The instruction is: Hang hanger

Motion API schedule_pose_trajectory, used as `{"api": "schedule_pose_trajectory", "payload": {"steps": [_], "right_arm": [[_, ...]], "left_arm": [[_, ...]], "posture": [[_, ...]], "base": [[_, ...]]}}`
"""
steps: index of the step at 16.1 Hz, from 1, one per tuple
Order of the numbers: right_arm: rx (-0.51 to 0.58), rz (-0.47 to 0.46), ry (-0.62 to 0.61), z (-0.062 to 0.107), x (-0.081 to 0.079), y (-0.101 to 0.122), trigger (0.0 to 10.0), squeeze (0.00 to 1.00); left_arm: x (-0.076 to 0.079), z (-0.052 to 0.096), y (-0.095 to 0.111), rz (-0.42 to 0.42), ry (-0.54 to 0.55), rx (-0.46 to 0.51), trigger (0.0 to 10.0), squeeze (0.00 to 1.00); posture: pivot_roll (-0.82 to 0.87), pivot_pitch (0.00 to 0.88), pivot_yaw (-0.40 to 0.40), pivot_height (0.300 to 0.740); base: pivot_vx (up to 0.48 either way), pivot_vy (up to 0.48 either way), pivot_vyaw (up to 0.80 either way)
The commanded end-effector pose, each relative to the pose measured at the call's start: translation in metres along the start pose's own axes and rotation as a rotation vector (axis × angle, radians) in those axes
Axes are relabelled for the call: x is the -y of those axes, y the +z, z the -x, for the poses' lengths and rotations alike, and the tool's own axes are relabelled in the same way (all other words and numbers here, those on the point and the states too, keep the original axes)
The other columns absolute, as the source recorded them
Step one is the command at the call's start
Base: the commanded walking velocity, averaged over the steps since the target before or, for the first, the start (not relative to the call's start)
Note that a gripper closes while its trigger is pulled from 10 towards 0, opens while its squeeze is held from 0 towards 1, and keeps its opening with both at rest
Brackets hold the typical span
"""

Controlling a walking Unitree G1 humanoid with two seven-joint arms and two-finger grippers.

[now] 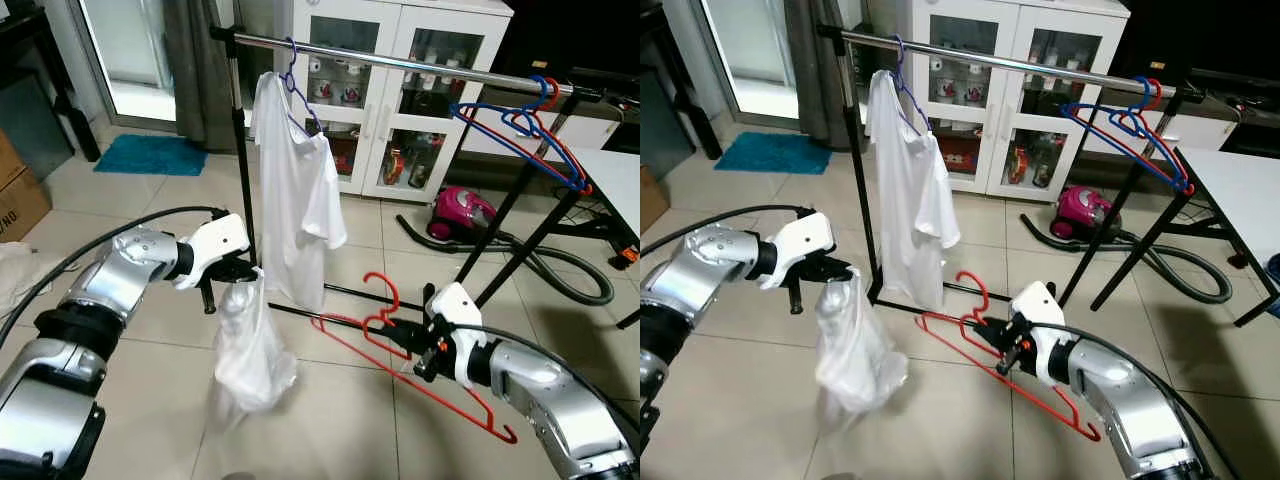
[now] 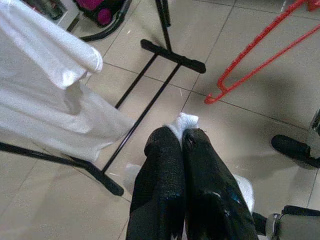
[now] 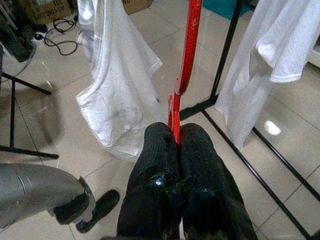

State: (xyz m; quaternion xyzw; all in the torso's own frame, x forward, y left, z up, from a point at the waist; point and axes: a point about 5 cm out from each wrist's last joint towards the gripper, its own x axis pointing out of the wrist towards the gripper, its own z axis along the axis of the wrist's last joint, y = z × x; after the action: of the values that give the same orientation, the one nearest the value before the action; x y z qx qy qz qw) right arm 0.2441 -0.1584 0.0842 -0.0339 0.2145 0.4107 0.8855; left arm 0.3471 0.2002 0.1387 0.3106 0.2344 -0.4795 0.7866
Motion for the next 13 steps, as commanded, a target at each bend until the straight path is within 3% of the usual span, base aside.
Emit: {"api": "schedule_pose_trajectory", "payload": {"steps": [1,3,10,12,13], "right_arm": [[0.028,-0.021,0.037,0.000,-0.006,0.007,10.0,0.00],[0.058,-0.075,0.073,-0.010,-0.015,0.011,10.0,0.00],[0.148,-0.101,0.170,-0.012,-0.024,0.031,10.0,0.00],[0.173,-0.124,0.187,-0.012,-0.026,0.035,10.0,0.00],[0.181,-0.136,0.165,-0.018,-0.027,0.036,10.0,0.00]], "left_arm": [[-0.005,-0.002,0.006,-0.006,0.023,-0.003,10.0,0.00],[-0.010,-0.015,0.010,0.075,0.118,0.002,10.0,0.00],[-0.014,-0.032,0.009,0.114,0.232,-0.099,10.0,0.00],[-0.016,-0.033,0.011,0.133,0.249,-0.087,10.0,0.00],[-0.016,-0.036,0.019,0.171,0.238,-0.035,10.0,0.00]], "posture": [[0.11,0.029,-0.042,0.740],[0.11,0.038,-0.044,0.740],[0.11,0.054,-0.039,0.740],[0.11,0.053,-0.037,0.740],[0.11,0.053,-0.035,0.740]], "base": [[0.000,0.000,0.00],[0.000,0.000,0.00],[0.000,0.000,0.00],[0.000,0.000,0.00],[0.000,0.000,0.00]]}}
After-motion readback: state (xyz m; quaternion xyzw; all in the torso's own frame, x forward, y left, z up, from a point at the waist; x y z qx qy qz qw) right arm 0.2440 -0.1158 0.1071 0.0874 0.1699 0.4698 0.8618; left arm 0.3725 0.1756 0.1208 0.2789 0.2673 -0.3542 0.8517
